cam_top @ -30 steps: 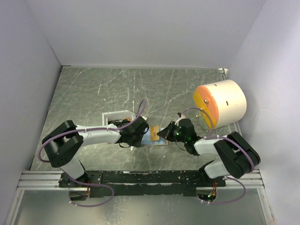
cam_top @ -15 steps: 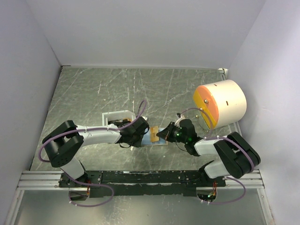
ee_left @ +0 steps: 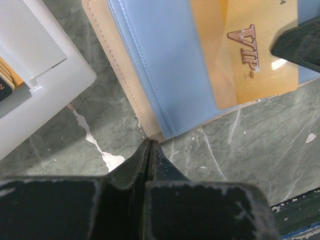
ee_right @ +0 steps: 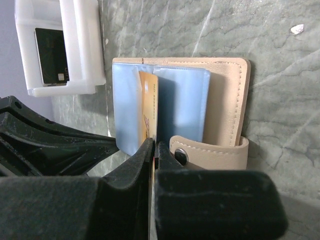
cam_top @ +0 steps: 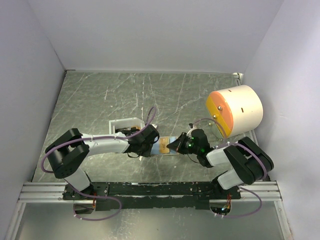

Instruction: Put the credit cards into the card holder

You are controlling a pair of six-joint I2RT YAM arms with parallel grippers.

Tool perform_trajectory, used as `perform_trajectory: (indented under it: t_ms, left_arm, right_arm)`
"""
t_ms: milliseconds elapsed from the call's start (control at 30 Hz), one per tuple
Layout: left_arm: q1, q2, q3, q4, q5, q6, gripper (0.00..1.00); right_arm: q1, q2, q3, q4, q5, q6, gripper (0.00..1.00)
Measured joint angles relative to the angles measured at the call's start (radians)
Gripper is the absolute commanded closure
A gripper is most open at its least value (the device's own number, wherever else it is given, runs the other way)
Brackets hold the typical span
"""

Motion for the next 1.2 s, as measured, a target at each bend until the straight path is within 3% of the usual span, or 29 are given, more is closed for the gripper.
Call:
perform_trajectory:
  t_ms: [167, 267, 467, 700, 1200]
  left_arm:
    - [-0.001, 0.0, 0.0, 0.0, -0.003, 0.0, 0.93]
    - [-0.002, 0.0, 0.0, 0.0, -0.003, 0.0, 0.93]
    - [-0.003, 0.0, 0.0, 0.0, -0.005, -0.001, 0.93]
    - [-0.004, 0.0, 0.0, 0.0, -0.007, -0.005, 0.93]
    - [-0.004, 0.0, 0.0, 0.0, -0.008, -0.007, 0.93]
  right_arm:
    - [0.0, 0.036, 0.009, 0.033, -0.024, 0.01, 0.9]
    - [0.0, 0.049, 0.021, 0.021, -0.034, 0.005, 0.77]
    - [0.002, 0.001, 0.088, -0.134, -0.019, -0.034, 0.58]
    - [0.002, -0.06, 0.143, -0.304, 0.039, -0.082, 0.56]
    - [0.05, -0.062, 0.194, -0.403, 0.083, -0.112, 0.6]
